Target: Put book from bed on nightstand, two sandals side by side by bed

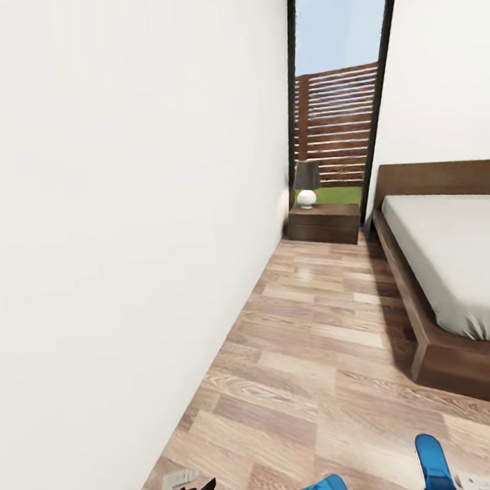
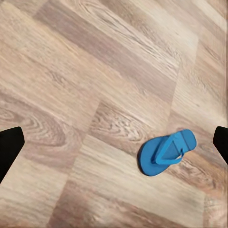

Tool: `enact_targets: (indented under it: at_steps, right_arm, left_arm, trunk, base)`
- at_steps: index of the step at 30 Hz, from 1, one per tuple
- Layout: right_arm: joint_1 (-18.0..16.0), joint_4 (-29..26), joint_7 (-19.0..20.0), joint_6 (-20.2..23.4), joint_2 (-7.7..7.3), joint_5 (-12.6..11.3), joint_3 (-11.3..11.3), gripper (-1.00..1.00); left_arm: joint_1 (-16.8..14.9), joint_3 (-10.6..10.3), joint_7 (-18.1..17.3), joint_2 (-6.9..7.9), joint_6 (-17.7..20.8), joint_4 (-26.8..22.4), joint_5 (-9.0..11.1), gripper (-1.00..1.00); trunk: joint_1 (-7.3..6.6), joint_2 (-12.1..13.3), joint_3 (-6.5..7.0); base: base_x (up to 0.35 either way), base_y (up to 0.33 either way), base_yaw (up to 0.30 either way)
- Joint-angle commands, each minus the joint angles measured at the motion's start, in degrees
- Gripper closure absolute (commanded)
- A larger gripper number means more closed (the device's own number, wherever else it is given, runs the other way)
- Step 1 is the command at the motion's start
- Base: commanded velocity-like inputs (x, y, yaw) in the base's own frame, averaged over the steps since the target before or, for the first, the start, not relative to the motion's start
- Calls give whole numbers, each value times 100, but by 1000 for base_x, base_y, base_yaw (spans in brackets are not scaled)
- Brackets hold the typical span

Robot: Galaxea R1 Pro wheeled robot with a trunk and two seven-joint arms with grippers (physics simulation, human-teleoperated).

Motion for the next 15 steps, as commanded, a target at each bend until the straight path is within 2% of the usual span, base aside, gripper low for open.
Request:
enact_targets:
  at_steps: [1, 15]
  right_arm:
    - [-6, 9, 43, -14, -1, -36, -38, 100]
    - [-6, 9, 43, -12, -1, -36, -38, 100]
  left_arm:
    - [-3, -49, -4, 7, -30, 5, 44, -100]
    - [-3, -51, -4, 5, -30, 5, 44, -100]
  trunk:
    - [-1, -2, -5]
    - [-1, -2, -5]
  base:
    - [0, 0, -300]
    - [0, 0, -300]
